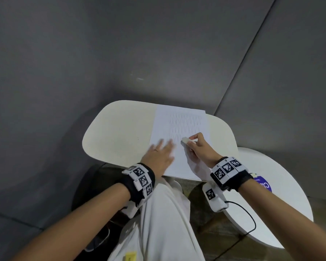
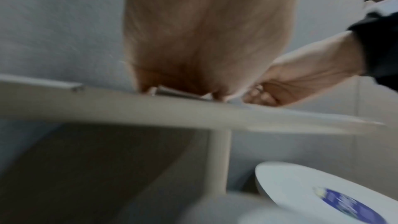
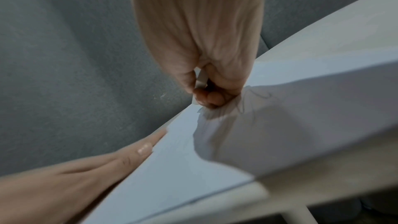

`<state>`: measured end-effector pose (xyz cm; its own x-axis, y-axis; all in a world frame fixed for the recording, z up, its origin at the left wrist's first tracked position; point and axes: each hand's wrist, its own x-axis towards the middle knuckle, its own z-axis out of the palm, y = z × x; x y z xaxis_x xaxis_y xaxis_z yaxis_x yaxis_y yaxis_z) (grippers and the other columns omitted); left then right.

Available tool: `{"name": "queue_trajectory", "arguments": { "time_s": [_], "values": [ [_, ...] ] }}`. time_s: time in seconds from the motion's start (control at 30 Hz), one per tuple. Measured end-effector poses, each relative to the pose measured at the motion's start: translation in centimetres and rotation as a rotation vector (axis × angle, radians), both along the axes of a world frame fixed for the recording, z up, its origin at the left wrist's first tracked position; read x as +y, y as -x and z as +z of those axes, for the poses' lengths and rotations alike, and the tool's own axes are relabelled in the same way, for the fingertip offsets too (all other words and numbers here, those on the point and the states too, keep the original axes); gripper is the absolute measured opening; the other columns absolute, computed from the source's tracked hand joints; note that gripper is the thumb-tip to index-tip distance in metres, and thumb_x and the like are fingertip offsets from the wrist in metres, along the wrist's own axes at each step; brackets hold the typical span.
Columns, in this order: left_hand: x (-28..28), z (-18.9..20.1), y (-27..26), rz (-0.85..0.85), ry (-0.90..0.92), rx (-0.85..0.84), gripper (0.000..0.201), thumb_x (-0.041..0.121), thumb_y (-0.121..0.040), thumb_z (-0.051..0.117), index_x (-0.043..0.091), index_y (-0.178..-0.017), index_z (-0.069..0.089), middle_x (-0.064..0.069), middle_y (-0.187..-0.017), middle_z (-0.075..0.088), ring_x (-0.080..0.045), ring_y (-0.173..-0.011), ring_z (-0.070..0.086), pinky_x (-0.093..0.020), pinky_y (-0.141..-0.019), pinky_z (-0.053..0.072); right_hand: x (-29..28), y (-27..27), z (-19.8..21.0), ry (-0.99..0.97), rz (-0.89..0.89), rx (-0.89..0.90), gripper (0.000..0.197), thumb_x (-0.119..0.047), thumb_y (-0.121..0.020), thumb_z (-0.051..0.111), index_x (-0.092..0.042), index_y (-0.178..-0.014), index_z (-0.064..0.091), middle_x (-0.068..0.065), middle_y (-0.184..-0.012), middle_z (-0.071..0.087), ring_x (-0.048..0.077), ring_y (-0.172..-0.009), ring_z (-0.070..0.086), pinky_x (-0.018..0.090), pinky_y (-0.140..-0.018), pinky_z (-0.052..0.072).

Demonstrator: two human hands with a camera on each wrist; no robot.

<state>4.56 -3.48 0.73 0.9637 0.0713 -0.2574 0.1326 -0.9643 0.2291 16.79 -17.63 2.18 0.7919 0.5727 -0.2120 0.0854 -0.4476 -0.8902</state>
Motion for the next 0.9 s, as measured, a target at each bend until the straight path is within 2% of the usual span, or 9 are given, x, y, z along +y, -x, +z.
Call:
{"name": "queue_trajectory", "arguments": {
  "time_s": [0.1, 0.13, 0.2, 0.27, 0.3, 0.43, 0.6, 0.77, 0.9],
  "values": [
    [1.4, 1.0, -0.6, 0.472, -0.084, 0.128, 0.065, 0.04, -0.105, 0.016, 0.001, -0.152, -0.005, -0.021, -0.158, -0.016, -0.034, -0.147, -0.012, -0.041, -0.12, 0.001, -0.2, -0.1, 0.0, 0.001, 0.004, -0.005, 0.027, -0.034, -0.094, 0.049, -0.014, -0.102, 0.033, 0.003, -0.059, 0.047, 0.013, -0.049, 0.04, 0.023, -0.049, 0.033],
    [1.4, 1.1, -0.7, 0.454, -0.109, 0.085, 0.065, 0.04, -0.104, 0.016, 0.001, -0.152, -0.004, -0.022, -0.157, -0.016, -0.034, -0.147, -0.012, -0.042, -0.12, 0.0, -0.2, -0.2, 0.0, 0.001, 0.013, -0.009, 0.027, -0.035, -0.094, 0.049, -0.014, -0.102, 0.033, 0.002, -0.059, 0.046, 0.012, -0.048, 0.04, 0.023, -0.049, 0.033],
    [1.3, 1.3, -0.7, 0.152, -0.031, -0.064, 0.06, 0.036, -0.105, 0.017, 0.009, -0.154, -0.004, -0.011, -0.159, -0.017, -0.026, -0.148, -0.013, -0.042, -0.121, 0.0, -0.1, -0.1, 0.1, -0.014, 0.026, -0.01, 0.026, -0.033, -0.095, 0.049, -0.013, -0.102, 0.034, 0.001, -0.059, 0.046, 0.012, -0.049, 0.039, 0.022, -0.049, 0.032],
    [1.8, 1.3, -0.1, -0.159, 0.061, -0.001, 0.057, 0.036, -0.105, 0.019, 0.019, -0.154, -0.005, 0.002, -0.16, -0.017, -0.018, -0.147, -0.013, -0.042, -0.12, -0.001, -0.3, -0.1, 0.0, -0.023, 0.036, -0.009, 0.025, -0.031, -0.095, 0.05, -0.012, -0.103, 0.036, 0.0, -0.061, 0.047, 0.012, -0.052, 0.04, 0.02, -0.051, 0.033],
    [2.4, 0.9, 0.0, -0.162, 0.029, 0.068, 0.057, 0.036, -0.105, 0.019, 0.02, -0.154, -0.006, 0.003, -0.16, -0.017, -0.018, -0.147, -0.012, -0.042, -0.119, -0.001, -0.5, -0.1, 0.0, -0.014, 0.04, -0.011, 0.026, -0.031, -0.094, 0.05, -0.012, -0.105, 0.037, -0.001, -0.064, 0.048, 0.011, -0.054, 0.042, 0.02, -0.053, 0.034],
    [6.2, 2.0, -0.9, 0.381, -0.17, 0.118, 0.065, 0.04, -0.104, 0.019, 0.002, -0.153, 0.0, -0.014, -0.161, -0.008, -0.027, -0.149, -0.007, -0.042, -0.12, -0.002, -0.2, -0.5, 0.6, -0.002, 0.076, 0.02, 0.024, -0.028, -0.093, 0.054, -0.011, -0.103, 0.041, 0.003, -0.065, 0.049, 0.013, -0.054, 0.042, 0.019, -0.052, 0.036],
    [7.0, 3.6, -3.1, -0.082, -0.076, 0.11, 0.097, 0.066, -0.089, 0.042, 0.01, -0.154, -0.003, -0.003, -0.161, -0.014, -0.018, -0.148, -0.014, -0.046, -0.117, -0.008, 3.9, -1.5, 2.3, 0.086, 0.399, -0.088, 0.018, -0.014, -0.087, 0.064, -0.013, -0.085, 0.046, 0.004, -0.072, 0.059, 0.012, -0.054, 0.051, 0.018, -0.053, 0.04],
    [7.3, 2.4, -3.8, -0.122, -0.022, 0.138, 0.117, 0.072, -0.078, 0.055, 0.009, -0.153, -0.008, -0.003, -0.161, -0.015, -0.018, -0.148, -0.009, -0.05, -0.118, -0.005, 6.7, -1.9, 1.9, 0.272, 0.453, -0.264, 0.019, -0.02, -0.088, 0.061, -0.014, -0.089, 0.043, 0.006, -0.083, 0.055, 0.018, -0.07, 0.047, 0.027, -0.065, 0.037],
    [7.3, 2.0, -3.7, -0.123, -0.023, 0.103, 0.118, 0.072, -0.076, 0.057, 0.008, -0.154, -0.003, -0.004, -0.161, -0.012, -0.018, -0.149, -0.007, -0.051, -0.118, -0.004, 6.7, -2.0, 1.9, 0.315, 0.569, -0.197, 0.024, -0.014, -0.086, 0.061, -0.02, -0.073, 0.041, -0.012, -0.076, 0.055, 0.008, -0.067, 0.049, 0.022, -0.064, 0.038]
  ]
}}
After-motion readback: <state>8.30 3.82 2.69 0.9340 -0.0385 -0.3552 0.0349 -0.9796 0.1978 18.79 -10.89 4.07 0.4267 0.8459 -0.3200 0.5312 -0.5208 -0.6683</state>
